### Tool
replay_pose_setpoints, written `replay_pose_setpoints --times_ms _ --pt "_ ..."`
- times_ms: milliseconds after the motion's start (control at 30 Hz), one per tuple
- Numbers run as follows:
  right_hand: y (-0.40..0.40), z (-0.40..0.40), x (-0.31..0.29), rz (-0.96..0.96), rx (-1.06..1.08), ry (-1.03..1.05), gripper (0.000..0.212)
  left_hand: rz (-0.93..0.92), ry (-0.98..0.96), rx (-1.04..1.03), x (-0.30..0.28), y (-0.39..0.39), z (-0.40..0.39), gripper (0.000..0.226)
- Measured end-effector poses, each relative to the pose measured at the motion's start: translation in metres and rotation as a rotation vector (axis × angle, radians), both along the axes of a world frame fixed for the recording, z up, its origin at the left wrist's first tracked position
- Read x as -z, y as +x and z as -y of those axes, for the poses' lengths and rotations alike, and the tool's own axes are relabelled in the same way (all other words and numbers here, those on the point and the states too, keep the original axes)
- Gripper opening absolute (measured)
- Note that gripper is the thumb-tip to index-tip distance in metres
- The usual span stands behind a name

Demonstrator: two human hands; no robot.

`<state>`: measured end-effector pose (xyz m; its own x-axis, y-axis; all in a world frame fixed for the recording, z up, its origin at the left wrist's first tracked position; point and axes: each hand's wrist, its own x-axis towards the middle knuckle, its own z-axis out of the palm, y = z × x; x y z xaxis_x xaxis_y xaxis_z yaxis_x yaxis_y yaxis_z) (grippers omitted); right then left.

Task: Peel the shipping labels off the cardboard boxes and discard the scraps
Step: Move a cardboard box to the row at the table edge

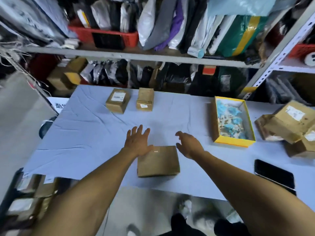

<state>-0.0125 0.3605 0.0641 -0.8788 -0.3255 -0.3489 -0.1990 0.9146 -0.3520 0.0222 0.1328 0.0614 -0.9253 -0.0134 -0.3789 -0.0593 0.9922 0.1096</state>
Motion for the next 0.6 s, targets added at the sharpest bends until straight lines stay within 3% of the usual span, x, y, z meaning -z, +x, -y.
replay_pose_setpoints --times_ms 167,267,333,433,600 --pt "0.07 0.02 0.023 0.204 0.213 -0.003 0.095 0.209 0.227 -0.134 0.012 0.068 0.018 0.102" --pt "0.096 0.035 0.028 0.296 0.188 -0.039 0.113 0.262 0.379 -0.117 0.022 0.097 0.016 0.104" --pt "0.109 0.048 0.028 0.306 0.215 -0.066 0.116 0.292 0.487 -0.141 0.03 0.109 0.013 0.114" --pt "0.118 0.065 0.027 0.17 0.189 0.022 0.112 0.221 0.468 -0.162 0.027 0.117 0.018 0.127" --pt "0.097 0.099 0.007 0.028 0.147 -0.026 0.101 0.046 0.357 -0.181 0.007 0.105 0.054 0.119"
